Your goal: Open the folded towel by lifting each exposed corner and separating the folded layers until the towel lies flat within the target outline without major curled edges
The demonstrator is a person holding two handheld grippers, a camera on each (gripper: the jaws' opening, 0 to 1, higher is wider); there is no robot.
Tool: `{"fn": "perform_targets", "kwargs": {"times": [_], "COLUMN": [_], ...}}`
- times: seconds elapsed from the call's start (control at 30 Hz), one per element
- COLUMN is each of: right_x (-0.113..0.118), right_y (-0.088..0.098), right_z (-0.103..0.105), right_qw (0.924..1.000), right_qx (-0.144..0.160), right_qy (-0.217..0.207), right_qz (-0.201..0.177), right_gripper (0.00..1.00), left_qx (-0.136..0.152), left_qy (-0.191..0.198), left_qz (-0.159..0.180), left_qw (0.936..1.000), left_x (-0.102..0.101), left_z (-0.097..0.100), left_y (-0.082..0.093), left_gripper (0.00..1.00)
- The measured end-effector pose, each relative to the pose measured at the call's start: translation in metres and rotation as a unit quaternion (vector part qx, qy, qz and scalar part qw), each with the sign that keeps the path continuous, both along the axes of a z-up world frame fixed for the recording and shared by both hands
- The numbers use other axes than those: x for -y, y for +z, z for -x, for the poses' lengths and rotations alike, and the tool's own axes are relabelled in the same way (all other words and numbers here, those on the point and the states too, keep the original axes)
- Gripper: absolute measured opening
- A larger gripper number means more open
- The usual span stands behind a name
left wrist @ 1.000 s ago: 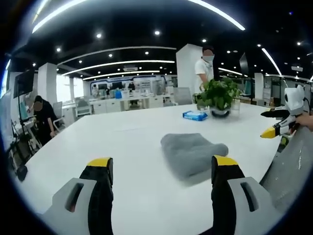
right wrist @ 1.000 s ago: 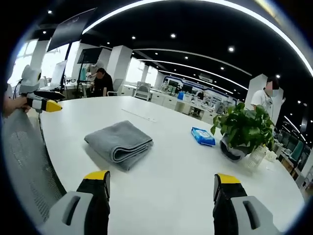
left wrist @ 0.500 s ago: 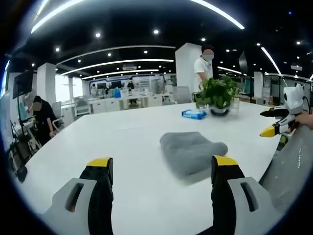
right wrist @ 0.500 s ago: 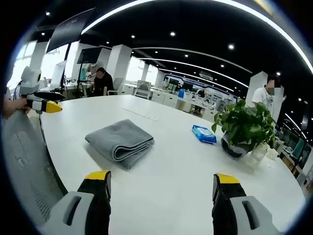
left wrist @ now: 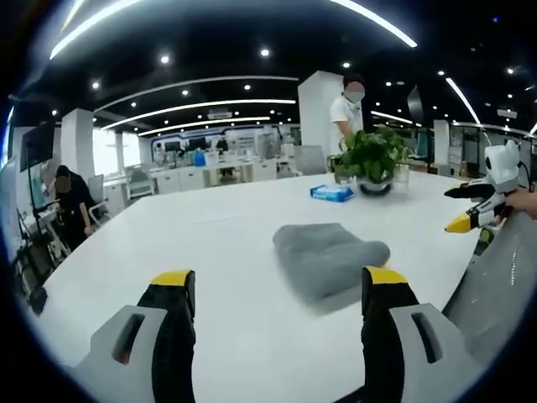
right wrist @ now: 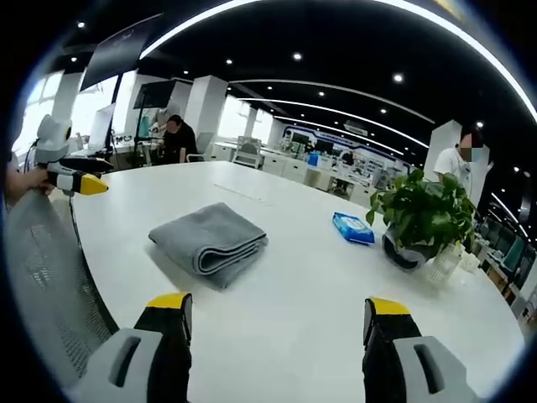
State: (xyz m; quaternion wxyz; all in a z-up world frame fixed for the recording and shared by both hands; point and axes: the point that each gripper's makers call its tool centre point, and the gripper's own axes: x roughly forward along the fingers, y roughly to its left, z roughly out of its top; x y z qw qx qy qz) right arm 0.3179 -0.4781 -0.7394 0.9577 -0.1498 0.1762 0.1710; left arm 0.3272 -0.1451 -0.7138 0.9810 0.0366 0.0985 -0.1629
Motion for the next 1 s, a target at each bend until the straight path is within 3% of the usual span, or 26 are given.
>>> {"fn": "perform_targets", "kwargs": {"times": [1.0], "right_x": [-0.0011], "right_y": [-0.0013], "right_z": [-0.0007], "right_qw": [1.0000], "right_qx": [0.000], "right_qy": [0.008], "right_qz": [0.000], "right_gripper": [0.82], "left_qx": [-0.004], "left_qy": [0.003], "left_qz": [-0.006], "left_qw": [1.0000], "left_x": [-0.0007], "left_z": [0.0003], "left_y": [-0.0024], "left_gripper": [0.82]}}
